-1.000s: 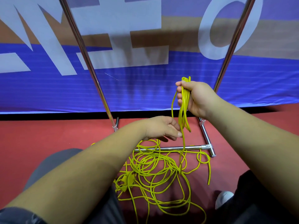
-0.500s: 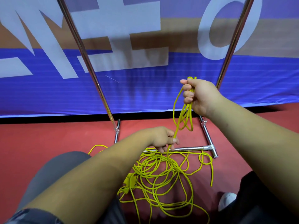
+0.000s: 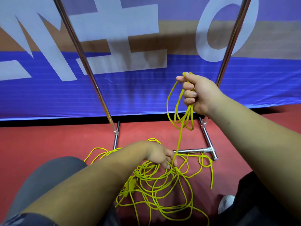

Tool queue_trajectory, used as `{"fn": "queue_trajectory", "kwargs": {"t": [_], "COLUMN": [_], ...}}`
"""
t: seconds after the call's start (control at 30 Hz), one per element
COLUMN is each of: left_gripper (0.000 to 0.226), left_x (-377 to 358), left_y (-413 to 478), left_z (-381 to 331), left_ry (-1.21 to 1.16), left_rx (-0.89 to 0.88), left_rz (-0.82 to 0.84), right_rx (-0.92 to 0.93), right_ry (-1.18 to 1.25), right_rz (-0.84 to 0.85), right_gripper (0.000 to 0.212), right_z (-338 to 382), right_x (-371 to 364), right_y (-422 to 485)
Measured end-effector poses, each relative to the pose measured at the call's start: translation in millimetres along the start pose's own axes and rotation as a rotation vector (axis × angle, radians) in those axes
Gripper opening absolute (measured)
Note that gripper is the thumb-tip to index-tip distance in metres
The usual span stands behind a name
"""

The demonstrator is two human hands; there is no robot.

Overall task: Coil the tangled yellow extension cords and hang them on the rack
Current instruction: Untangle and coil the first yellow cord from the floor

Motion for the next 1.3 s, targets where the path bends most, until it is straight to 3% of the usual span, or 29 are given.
{"fn": "queue_trajectory", "kwargs": {"t": [0.2,0.33,0.53,0.63,0.83,0.97,1.1,1.3], "left_gripper": [0.039,0.025,0.015,0.011,0.018,0.014,0.018,0.007], "left_x": [-26,-13,69,111,177,198,213,204], "left_y": [12,5,-47,-94,-190,-237,-274,-281], "left_z": [-1,5,26,23,-23,-59,-80,-91], "left_ry": [-0.001,0.04,-0.221,-0.491,-0.756,-1.078,-1.432,-1.484], "left_rx": [-0.032,0.006,0.104,0.082,0.027,-0.071,-0.326,-0.426], "left_rz": [-0.069,-0.251,-0.641,-0.716,-0.937,-0.878,-0.747,-0.642], "right_rx": [0.026,0.012,0.045,0.082,0.235,0.344,0.394,0.439], "right_ry": [0.055,0.155,0.179,0.081,-0.155,-0.281,-0.334,-0.254], "right_rz": [0.035,0.051,0.14,0.181,0.239,0.248,0.255,0.217], "right_gripper": [0.028,0.027,0.026,0.028,0.03,0.033,0.033,0.027], "right_z": [13,17,40,49,53,56,55,53], "right_x": [0,-3,-4,0,-14,-39,-58,-70], "right_y": [0,-4,-13,-19,-33,-47,-54,-54]}}
Point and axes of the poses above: each hand's wrist, its own y-axis towards the middle knuckle, its own x-axis out of the back of the hand, z = x × y, the point moved 3 cm from there along y, towards the middle knuckle, and after that the axes turned 12 degrees about x, right-handed, at the moved point
